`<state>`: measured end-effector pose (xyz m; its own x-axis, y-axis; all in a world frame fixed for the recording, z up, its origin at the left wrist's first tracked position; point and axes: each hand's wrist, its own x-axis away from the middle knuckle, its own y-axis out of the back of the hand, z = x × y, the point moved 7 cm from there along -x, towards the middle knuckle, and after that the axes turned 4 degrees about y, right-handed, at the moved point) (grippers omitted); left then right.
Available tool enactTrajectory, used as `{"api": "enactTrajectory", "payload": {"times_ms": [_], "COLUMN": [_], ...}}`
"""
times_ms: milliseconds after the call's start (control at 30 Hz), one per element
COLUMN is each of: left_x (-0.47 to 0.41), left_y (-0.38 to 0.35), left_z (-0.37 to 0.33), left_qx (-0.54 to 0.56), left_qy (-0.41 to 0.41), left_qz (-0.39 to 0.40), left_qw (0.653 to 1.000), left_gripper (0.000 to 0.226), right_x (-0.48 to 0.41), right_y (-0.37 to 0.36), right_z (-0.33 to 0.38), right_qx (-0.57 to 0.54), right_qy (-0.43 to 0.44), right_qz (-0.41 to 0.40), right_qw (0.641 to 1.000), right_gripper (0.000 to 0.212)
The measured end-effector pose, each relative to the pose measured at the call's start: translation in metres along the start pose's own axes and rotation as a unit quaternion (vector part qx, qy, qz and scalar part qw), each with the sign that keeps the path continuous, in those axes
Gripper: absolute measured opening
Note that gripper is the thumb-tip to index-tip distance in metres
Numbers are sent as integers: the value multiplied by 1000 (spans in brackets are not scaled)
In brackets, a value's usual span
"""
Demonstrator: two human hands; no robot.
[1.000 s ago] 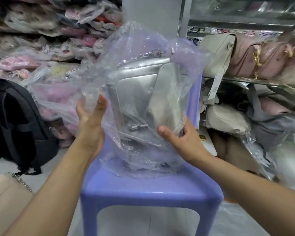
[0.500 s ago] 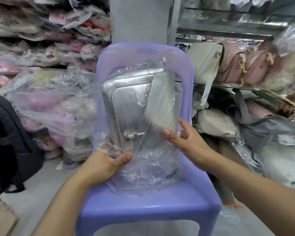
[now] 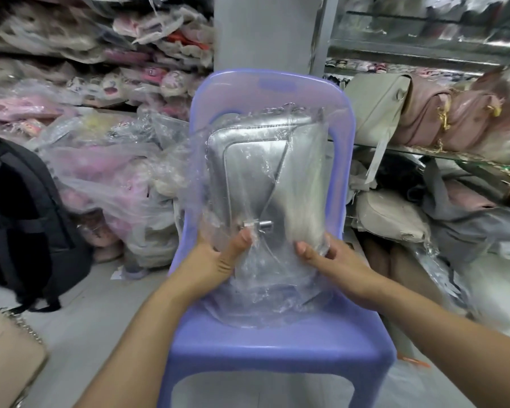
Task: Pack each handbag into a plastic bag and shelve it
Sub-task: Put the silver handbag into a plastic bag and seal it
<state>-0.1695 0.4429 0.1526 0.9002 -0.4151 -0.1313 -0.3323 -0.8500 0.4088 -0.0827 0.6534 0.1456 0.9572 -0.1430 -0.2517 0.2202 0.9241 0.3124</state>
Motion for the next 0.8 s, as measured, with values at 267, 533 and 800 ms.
{"api": "enactTrajectory", "payload": {"times_ms": [267, 533, 800], "left_x": [-4, -5, 11], "left_y": [-8, 6, 31], "left_z": [-11, -61, -112], "left_qx": [15, 275, 213], "left_qy": [63, -33, -96], "left_qz": [-46, 67, 38], "left_qw": [997, 959, 972], "left_gripper": [101, 88, 45], "right_x": [-8, -45, -62], "right_y": [-1, 28, 43], "right_z": [18, 59, 130], "right_qx": [105, -131, -232], "right_qy": [-19, -153, -32], "right_qz": [-143, -132, -84], "right_qw": [984, 971, 968], "right_gripper": [28, 93, 43]}}
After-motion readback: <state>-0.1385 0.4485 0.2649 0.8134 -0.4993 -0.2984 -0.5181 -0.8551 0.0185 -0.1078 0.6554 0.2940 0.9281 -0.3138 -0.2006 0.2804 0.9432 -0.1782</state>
